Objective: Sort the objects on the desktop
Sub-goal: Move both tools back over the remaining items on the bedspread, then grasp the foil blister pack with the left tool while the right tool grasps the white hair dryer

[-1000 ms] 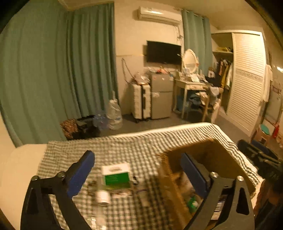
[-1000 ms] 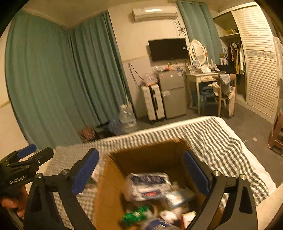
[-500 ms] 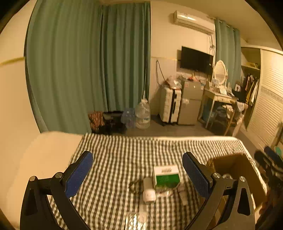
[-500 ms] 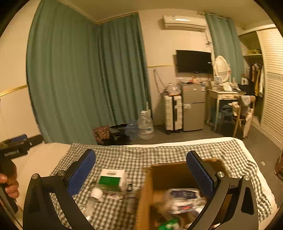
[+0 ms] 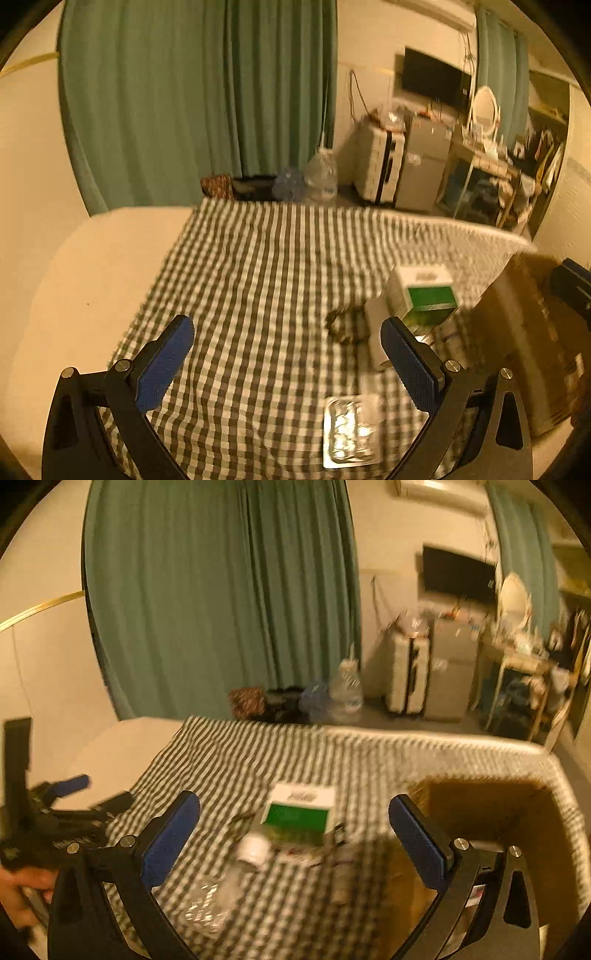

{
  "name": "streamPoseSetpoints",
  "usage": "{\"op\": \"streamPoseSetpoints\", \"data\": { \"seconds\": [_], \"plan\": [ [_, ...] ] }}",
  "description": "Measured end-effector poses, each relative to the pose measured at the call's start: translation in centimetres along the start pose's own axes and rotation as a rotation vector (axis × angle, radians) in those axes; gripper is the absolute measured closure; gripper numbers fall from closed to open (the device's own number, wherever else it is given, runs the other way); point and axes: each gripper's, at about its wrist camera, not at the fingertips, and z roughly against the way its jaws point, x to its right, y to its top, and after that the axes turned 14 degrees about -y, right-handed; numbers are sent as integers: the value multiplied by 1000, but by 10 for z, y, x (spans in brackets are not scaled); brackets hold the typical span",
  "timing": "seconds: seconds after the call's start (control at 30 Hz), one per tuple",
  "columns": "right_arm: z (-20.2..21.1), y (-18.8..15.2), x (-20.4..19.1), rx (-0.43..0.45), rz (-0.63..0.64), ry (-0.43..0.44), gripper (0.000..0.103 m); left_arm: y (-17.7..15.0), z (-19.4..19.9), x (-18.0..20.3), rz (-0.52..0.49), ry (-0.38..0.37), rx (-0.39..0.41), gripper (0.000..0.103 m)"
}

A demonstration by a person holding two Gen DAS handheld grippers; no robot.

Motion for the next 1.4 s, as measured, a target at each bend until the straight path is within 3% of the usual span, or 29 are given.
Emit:
{"op": "streamPoseSetpoints", "data": {
  "seconds": [0.17,0.37,0.5,0.63,0.73,0.77,0.8,0.83,0.97,1.07,1.17,1.4],
  "plan": [
    [-50,-32,-32,-106,59,21,1,-18,-36,-18,-5,20,-79,0],
    [-106,-63,-66,-231,132,51,11,-68,-70,-26,68,-85,-272,0],
    [-137,-71,-80,-287,161,73,13,-89,-85,-10,34,-167,-385,0],
    [-161,-79,-87,-323,163,87,13,-102,-93,14,-23,-234,-450,0],
    [-178,-87,-85,-372,149,92,32,-112,-106,31,-68,-250,-517,0],
    [-183,-90,-84,-393,150,87,48,-116,-110,36,-75,-261,-535,0],
    [-186,-93,-83,-406,151,91,56,-121,-117,39,-78,-268,-570,0],
    [-187,-96,-82,-416,146,98,56,-125,-122,40,-80,-260,-595,0],
    [-183,-96,-74,-418,113,96,57,-135,-137,39,-54,-250,-617,2],
    [-172,-90,-67,-394,97,87,57,-136,-137,32,-28,-225,-583,33],
    [-162,-83,-65,-369,77,88,58,-137,-138,20,48,-262,-564,34],
    [-136,-69,-58,-299,31,103,58,-126,-132,1,99,-239,-469,34]
  ]
}}
